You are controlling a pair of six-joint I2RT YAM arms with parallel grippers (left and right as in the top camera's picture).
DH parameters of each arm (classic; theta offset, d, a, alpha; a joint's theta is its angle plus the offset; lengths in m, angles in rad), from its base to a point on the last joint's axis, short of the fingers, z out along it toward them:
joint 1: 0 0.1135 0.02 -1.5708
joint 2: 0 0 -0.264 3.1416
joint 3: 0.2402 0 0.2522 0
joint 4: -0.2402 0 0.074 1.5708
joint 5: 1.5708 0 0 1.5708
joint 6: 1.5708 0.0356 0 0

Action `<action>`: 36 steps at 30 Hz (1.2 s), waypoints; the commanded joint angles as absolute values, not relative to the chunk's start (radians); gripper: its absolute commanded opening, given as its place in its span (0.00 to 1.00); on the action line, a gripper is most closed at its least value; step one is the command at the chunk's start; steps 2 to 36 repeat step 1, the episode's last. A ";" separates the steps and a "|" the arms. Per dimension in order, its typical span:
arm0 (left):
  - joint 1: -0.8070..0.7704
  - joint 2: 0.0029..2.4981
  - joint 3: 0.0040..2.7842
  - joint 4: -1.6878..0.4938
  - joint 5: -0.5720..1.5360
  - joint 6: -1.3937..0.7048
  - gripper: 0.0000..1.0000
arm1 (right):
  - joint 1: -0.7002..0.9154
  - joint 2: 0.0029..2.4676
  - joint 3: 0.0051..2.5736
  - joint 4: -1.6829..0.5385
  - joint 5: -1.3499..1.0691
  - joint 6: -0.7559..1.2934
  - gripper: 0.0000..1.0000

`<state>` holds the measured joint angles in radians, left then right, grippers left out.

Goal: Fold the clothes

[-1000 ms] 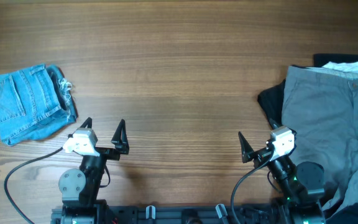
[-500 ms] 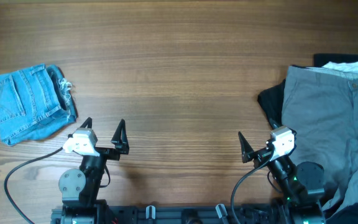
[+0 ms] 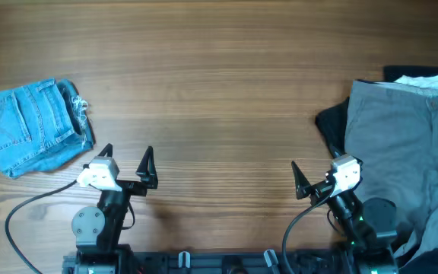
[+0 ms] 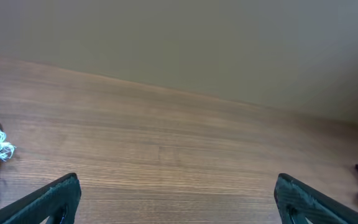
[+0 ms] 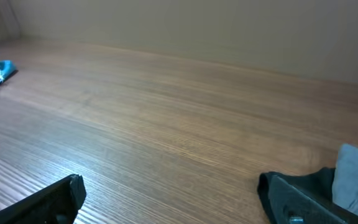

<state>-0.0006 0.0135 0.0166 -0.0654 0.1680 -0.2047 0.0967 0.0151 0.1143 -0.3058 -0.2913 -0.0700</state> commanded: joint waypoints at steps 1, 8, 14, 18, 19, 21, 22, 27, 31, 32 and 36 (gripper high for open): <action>0.002 0.005 0.006 -0.060 0.159 -0.218 1.00 | 0.102 0.004 0.113 -0.302 -0.307 -0.078 1.00; 0.002 0.005 0.006 -0.060 0.159 -0.218 1.00 | 0.102 0.004 0.113 -0.302 -0.307 -0.078 1.00; 0.002 0.005 0.006 -0.060 0.159 -0.218 1.00 | 0.102 0.004 0.113 -0.302 -0.307 -0.078 1.00; 0.002 0.005 0.006 -0.060 0.159 -0.218 1.00 | 0.102 0.004 0.113 -0.302 -0.307 -0.078 1.00; 0.002 0.005 0.006 -0.060 0.159 -0.218 1.00 | 0.102 0.004 0.113 -0.302 -0.307 -0.078 1.00; 0.002 0.005 0.006 -0.060 0.159 -0.218 1.00 | 0.102 0.004 0.113 -0.302 -0.307 -0.078 1.00; 0.002 0.005 0.006 -0.060 0.159 -0.218 1.00 | 0.102 0.004 0.113 -0.302 -0.307 -0.078 1.00; 0.002 0.005 0.006 -0.060 0.159 -0.218 1.00 | 0.102 0.004 0.113 -0.302 -0.307 -0.078 1.00; 0.002 0.005 0.006 -0.060 0.159 -0.218 1.00 | 0.102 0.004 0.113 -0.302 -0.307 -0.078 1.00; 0.002 0.005 0.006 -0.060 0.159 -0.218 1.00 | 0.102 0.004 0.113 -0.302 -0.307 -0.078 1.00; 0.002 0.005 0.006 -0.060 0.159 -0.218 1.00 | 0.102 0.004 0.113 -0.302 -0.307 -0.078 1.00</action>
